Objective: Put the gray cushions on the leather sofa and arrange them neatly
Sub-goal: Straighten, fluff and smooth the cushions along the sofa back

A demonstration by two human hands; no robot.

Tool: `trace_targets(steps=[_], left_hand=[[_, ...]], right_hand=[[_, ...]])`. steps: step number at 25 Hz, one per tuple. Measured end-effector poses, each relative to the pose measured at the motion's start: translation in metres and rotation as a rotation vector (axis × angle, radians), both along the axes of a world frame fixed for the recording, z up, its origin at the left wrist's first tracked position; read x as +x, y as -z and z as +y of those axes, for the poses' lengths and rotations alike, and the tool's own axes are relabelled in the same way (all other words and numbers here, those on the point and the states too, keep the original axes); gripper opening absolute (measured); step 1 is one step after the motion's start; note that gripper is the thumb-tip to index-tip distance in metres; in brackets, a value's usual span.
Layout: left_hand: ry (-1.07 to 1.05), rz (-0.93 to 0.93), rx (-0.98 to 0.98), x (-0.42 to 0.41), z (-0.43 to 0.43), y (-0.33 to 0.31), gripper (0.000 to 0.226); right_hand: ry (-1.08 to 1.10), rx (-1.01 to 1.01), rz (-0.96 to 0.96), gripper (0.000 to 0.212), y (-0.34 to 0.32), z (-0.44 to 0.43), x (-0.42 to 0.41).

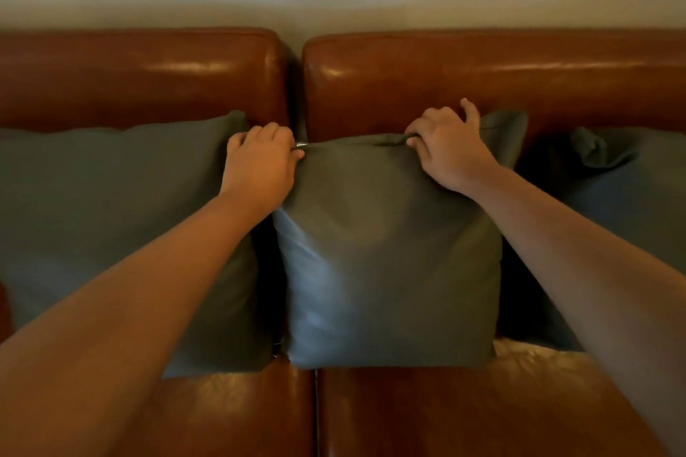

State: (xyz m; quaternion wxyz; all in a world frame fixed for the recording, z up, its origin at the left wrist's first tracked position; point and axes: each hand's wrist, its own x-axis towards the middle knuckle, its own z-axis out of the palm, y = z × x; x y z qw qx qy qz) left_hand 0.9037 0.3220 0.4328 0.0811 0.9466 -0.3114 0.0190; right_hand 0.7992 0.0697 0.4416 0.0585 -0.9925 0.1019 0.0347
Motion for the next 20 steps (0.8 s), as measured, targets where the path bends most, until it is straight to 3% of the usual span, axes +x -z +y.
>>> trace_targets(steps=[2,4,7,9,11,13,16,18,20], left_hand=[[-0.071,-0.027,-0.108,-0.002,-0.004,0.002,0.026],[-0.104,-0.028,-0.143,-0.007,-0.006,0.005,0.026],[-0.122,0.011,-0.181,-0.008,-0.014,0.006,0.024],[-0.108,0.011,-0.289,-0.007,-0.009,0.010,0.022],[-0.217,0.051,-0.599,-0.010,0.003,0.018,0.022],[-0.466,0.305,-0.946,-0.025,0.014,0.024,0.029],[-0.672,0.762,-0.987,-0.041,0.017,0.043,0.043],[-0.655,0.835,-0.977,-0.039,0.016,0.050,0.043],[-0.622,0.814,-0.990,-0.035,0.010,0.050,0.027]], right_hand=[[0.077,-0.095,-0.197,0.029,0.009,0.001,-0.004],[0.163,-0.140,-0.259,0.028,0.010,0.014,-0.006],[0.157,-0.052,-0.364,0.035,-0.001,0.063,-0.011],[-0.033,-0.005,-0.311,0.051,0.002,0.103,-0.020],[-0.135,-0.051,-0.181,0.060,0.015,0.118,-0.028],[-0.083,-0.089,-0.110,0.059,0.023,0.105,-0.028],[-0.049,-0.098,-0.098,0.056,0.025,0.096,-0.025],[-0.030,-0.072,-0.150,0.054,0.023,0.106,-0.019],[-0.023,0.012,-0.223,0.051,0.018,0.116,0.000]])
